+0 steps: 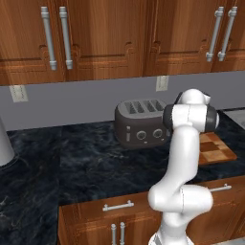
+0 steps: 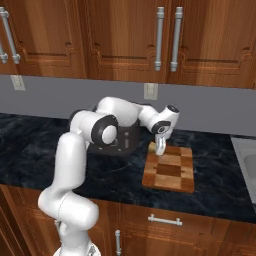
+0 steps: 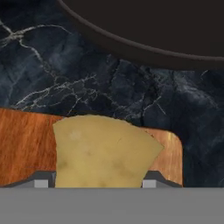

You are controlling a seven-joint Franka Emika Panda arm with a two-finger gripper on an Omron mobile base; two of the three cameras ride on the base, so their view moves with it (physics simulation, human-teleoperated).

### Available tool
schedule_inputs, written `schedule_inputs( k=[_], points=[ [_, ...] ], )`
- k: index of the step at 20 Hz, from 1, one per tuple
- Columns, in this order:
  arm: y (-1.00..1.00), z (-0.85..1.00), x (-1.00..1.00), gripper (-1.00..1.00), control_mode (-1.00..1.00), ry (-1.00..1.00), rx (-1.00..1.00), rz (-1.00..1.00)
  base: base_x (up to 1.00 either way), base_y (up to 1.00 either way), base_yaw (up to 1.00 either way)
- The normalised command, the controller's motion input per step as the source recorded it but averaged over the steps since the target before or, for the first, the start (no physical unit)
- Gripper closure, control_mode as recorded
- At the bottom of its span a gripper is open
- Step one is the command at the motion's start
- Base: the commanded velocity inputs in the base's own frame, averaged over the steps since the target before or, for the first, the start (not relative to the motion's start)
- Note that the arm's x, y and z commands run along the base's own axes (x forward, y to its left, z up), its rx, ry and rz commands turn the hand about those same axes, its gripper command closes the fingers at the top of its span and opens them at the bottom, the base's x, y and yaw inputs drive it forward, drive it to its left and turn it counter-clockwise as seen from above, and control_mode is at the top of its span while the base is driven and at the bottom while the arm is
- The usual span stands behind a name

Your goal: Pick up the sponge from the counter and clean the cutting board by briefly scrubbing or pressing down on the cutting board. Once finished, release the sponge.

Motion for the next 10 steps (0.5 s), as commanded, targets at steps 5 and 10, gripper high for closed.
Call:
schedule_inputs(
  k=[5,10],
  points=[
    [-0.19,-0.3,0.46,1.0,-1.0,0.0,-0.02,0.0,0.0,0.0,0.0],
    [-0.54,-0.3,0.2,1.0,-1.0,0.0,-0.01,0.0,0.0,0.0,0.0]
  ],
)
